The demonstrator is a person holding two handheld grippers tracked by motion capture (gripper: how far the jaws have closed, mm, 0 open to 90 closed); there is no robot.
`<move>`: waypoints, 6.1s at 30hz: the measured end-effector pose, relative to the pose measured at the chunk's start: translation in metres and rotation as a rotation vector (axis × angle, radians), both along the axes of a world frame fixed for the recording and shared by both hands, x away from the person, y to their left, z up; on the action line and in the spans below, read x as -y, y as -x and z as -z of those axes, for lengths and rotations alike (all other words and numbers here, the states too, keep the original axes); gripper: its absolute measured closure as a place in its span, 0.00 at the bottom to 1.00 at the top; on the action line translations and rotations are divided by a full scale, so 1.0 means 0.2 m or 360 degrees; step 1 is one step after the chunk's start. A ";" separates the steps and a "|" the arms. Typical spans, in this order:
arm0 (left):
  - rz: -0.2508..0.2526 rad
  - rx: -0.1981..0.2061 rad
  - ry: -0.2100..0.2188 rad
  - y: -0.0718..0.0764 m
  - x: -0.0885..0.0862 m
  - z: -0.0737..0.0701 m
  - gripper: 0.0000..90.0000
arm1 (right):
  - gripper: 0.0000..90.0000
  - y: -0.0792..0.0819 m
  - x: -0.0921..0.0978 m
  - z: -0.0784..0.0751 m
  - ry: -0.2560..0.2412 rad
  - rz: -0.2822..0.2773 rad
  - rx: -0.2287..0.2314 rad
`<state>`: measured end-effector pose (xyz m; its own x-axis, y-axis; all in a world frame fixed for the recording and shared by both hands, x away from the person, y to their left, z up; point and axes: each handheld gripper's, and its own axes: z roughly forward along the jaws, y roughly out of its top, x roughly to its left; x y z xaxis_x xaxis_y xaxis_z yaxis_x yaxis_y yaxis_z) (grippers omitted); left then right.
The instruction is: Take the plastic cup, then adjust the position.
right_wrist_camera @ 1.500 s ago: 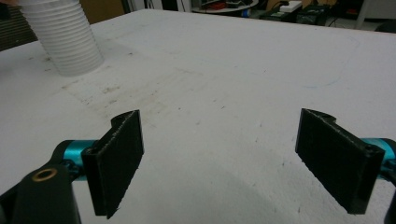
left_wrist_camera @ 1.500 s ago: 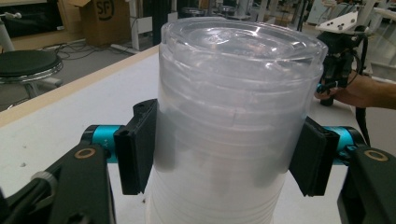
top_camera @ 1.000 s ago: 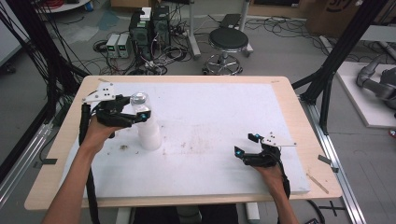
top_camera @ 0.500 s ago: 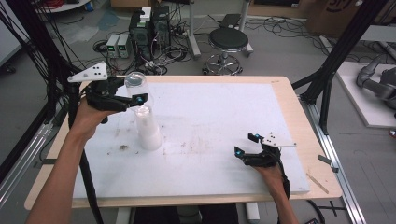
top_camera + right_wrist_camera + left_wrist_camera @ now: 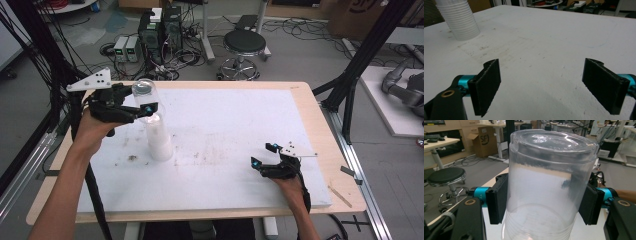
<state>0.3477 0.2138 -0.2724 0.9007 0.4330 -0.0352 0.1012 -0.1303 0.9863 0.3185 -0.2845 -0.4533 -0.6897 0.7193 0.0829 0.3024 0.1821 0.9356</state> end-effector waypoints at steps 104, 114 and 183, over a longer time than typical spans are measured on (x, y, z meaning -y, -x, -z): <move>0.0399 -0.0088 0.0069 0.23 0.41 0.48 0.38 | 0.16 0.06 -0.18 -0.23 -0.0117 -0.0622 0.0015; 0.0441 -0.0094 0.0064 0.24 0.46 0.49 0.38 | 0.17 0.06 -0.33 -0.30 -0.0104 -0.0879 0.0024; 0.0621 -0.0099 0.0111 0.28 0.61 0.49 0.37 | 0.34 0.08 -0.68 -0.33 -0.0203 -0.1336 0.0086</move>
